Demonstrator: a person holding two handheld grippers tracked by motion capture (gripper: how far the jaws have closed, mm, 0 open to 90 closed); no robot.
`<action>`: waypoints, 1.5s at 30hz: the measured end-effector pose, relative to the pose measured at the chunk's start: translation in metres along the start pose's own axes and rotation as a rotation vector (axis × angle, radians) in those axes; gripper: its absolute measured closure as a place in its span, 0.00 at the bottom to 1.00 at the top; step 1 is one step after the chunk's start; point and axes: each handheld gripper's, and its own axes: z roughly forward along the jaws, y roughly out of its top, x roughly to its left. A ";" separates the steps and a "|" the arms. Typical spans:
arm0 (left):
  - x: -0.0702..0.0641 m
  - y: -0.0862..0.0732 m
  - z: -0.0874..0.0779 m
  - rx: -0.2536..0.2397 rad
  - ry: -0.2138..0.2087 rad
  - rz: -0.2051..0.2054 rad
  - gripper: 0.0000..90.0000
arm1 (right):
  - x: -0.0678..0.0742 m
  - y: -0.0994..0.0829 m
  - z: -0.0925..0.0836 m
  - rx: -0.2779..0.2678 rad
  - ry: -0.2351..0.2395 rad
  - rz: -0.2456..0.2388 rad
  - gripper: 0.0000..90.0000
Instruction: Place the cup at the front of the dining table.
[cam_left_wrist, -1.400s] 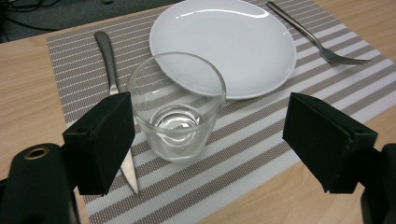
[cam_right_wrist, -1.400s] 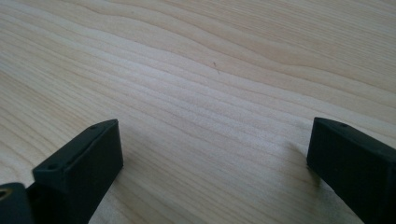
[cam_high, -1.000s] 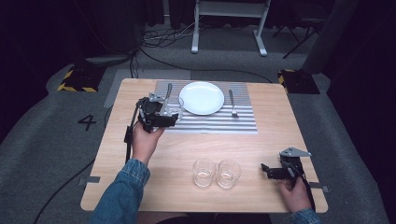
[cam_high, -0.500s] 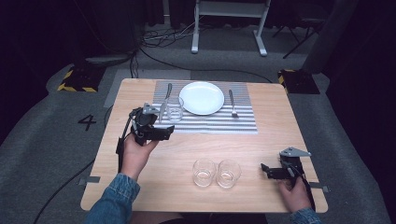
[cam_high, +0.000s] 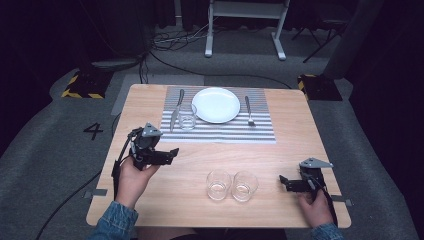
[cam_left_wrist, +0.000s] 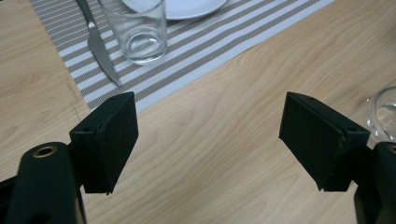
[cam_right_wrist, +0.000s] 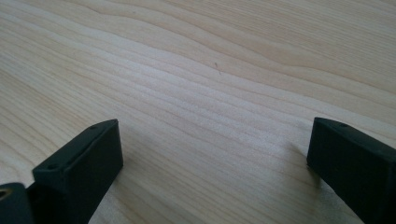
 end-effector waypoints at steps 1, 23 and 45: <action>0.000 -0.002 -0.001 0.005 -0.005 0.002 0.22 | 0.000 0.000 0.000 0.002 0.000 0.003 0.04; 0.006 -0.063 -0.006 0.083 -0.078 0.001 0.20 | 0.000 0.000 0.000 0.001 0.000 0.000 0.04; -0.007 -0.103 0.033 0.203 -0.121 0.040 0.17 | 0.000 0.000 0.000 0.000 0.000 0.000 0.04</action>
